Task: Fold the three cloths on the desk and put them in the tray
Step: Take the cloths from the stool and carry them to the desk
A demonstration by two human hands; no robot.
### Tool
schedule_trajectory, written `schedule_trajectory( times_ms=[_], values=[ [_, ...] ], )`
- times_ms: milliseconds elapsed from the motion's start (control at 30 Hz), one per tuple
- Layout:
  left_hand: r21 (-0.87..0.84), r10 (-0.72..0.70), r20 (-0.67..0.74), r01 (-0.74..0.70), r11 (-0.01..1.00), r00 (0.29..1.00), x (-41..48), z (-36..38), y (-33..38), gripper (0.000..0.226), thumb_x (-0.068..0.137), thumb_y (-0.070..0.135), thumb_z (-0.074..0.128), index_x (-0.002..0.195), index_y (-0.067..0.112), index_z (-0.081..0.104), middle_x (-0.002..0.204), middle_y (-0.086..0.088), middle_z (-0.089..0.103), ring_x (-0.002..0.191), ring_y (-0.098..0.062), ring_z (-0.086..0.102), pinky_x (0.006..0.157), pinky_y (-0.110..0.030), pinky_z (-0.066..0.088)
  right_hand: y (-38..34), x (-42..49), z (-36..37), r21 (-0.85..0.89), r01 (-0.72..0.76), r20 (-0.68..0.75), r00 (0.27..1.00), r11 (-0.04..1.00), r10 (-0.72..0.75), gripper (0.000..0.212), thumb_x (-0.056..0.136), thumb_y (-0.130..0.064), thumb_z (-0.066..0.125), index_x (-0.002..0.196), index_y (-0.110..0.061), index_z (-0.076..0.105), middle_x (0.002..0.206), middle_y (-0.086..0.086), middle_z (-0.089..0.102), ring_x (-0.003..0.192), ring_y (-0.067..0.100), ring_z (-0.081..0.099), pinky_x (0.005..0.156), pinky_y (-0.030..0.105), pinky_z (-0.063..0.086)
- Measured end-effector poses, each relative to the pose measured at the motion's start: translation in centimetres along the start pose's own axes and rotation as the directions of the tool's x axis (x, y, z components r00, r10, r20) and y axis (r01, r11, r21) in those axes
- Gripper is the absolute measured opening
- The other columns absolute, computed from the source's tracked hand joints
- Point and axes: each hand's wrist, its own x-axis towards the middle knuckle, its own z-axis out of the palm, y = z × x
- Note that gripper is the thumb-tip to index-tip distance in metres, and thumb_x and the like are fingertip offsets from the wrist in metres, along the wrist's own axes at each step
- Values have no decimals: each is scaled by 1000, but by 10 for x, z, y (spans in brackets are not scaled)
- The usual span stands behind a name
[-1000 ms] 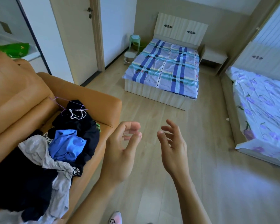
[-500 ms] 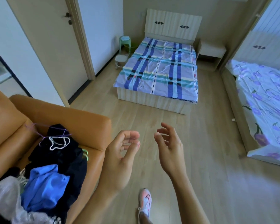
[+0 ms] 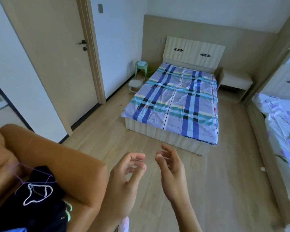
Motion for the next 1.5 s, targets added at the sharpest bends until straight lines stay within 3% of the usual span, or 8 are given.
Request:
schedule_trajectory(
  times_ms=[133, 300, 500, 700, 867, 1033, 1200, 1500],
  values=[
    [-35, -12, 0, 12, 999, 1000, 78, 11, -14, 31, 80, 43, 61, 102, 22, 69, 97, 6, 73, 101, -11, 69, 97, -38, 51, 13, 74, 6, -4, -40, -19, 999, 999, 40, 26, 95, -24, 64, 119, -36, 62, 101, -12, 71, 96, 3, 68, 80, 21, 50],
    [-103, -5, -33, 1, 995, 999, 208, 6, -29, 21, 85, 29, 59, 100, 18, 69, 105, 6, 73, 103, -11, 68, 98, -39, 51, 9, 197, 30, -77, -11, -9, 1000, 997, 10, 24, 96, -25, 64, 117, -37, 62, 99, -17, 69, 92, 0, 67, 71, 14, 51],
    [-91, 24, -91, -32, 995, 996, 351, -23, -27, 32, 80, 47, 58, 100, 25, 69, 104, 11, 73, 103, -8, 68, 89, -24, 47, -9, 345, 85, -117, 40, 27, 999, 992, -37, 24, 97, -28, 62, 119, -38, 60, 102, -20, 68, 97, 1, 67, 78, 19, 48],
    [-39, -23, -153, 17, 999, 988, 447, -50, -46, 22, 87, 36, 58, 102, 24, 69, 104, 8, 73, 103, -11, 69, 92, -29, 50, 4, 444, 129, -81, -11, 72, 997, 997, 17, 22, 98, -28, 60, 117, -38, 60, 100, -17, 69, 97, 5, 68, 77, 23, 48],
    [13, -56, -244, 61, 998, 968, 527, -66, -74, 29, 83, 47, 57, 101, 27, 69, 103, 11, 74, 102, -6, 69, 89, -24, 50, 19, 546, 180, -42, -26, 157, 987, 999, 32, 21, 97, -26, 61, 117, -33, 62, 96, -12, 70, 96, 5, 66, 76, 20, 48],
    [74, -55, -340, 85, 994, 939, 634, -85, -84, 23, 86, 37, 57, 100, 25, 70, 100, 12, 74, 99, -3, 69, 84, -13, 51, 23, 666, 232, -19, 5, 288, 958, 1000, 1, 24, 97, -22, 60, 121, -30, 61, 98, -5, 71, 101, 12, 67, 82, 21, 48],
    [98, -26, -456, 79, 992, 890, 729, -106, -78, 25, 86, 39, 56, 102, 25, 69, 100, 12, 74, 100, -4, 69, 90, -22, 52, 15, 779, 267, 0, -13, 310, 951, 1000, 13, 22, 97, -24, 60, 118, -29, 63, 102, -3, 73, 102, 16, 70, 94, 41, 55],
    [38, -116, -454, 150, 988, 883, 861, -144, -112, 25, 85, 37, 55, 101, 26, 69, 103, 14, 73, 100, -5, 69, 88, -23, 50, 31, 905, 335, -29, -62, 322, 944, 998, 68, 22, 97, -27, 61, 118, -31, 63, 102, -7, 71, 99, 12, 71, 89, 33, 55]
  ],
)
